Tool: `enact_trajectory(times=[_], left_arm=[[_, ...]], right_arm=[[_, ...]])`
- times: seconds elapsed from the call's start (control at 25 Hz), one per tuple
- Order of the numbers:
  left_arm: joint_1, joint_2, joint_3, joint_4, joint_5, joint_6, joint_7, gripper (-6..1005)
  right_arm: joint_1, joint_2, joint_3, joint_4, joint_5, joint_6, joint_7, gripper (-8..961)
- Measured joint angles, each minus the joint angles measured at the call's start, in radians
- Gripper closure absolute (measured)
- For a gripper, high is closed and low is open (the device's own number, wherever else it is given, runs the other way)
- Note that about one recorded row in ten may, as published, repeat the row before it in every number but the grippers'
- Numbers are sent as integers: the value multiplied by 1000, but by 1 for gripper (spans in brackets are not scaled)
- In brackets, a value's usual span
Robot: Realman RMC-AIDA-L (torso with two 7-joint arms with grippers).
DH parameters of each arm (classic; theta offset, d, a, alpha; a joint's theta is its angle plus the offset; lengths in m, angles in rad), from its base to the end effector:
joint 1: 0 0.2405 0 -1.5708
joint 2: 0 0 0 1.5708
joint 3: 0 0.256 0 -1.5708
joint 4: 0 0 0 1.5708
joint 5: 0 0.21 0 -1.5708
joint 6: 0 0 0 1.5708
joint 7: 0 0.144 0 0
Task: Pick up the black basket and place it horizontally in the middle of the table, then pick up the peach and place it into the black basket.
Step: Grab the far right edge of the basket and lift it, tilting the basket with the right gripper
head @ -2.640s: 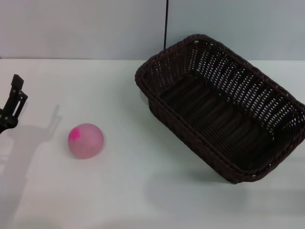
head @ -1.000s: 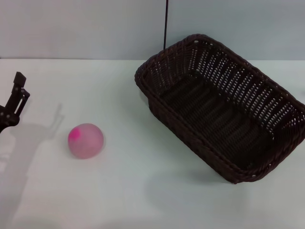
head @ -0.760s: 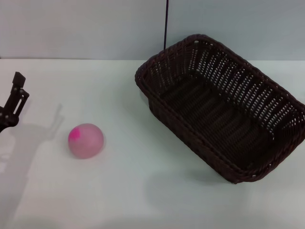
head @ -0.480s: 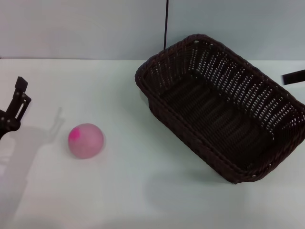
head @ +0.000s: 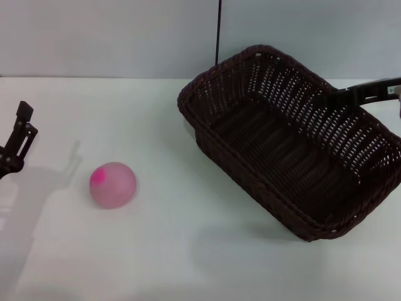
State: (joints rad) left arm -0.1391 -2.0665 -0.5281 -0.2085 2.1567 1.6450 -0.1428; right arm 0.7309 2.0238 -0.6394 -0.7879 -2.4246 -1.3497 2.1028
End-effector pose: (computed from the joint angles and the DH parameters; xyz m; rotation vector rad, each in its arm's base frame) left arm -0.3359 0.2119 -0.0035 -1.5337 -0.3852 -0.9006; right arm 0.2551 0.4056 0.0412 -2.4318 1.2146 0.2312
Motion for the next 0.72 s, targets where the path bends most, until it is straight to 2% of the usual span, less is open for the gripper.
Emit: enact_trajectory(times=[0.16, 0.52, 0.72], left_arm=[[0, 0, -1, 0, -2, 0, 0, 193], [-7, 0, -3, 0, -4, 0, 0, 196], [-6, 0, -1, 0, -3, 1, 0, 198]], right_arm=[[3, 0, -2, 34, 1, 34, -3, 399], [-5, -4, -40, 21, -6, 25, 1, 446], [-11, -6, -88, -11, -7, 14, 0, 648]])
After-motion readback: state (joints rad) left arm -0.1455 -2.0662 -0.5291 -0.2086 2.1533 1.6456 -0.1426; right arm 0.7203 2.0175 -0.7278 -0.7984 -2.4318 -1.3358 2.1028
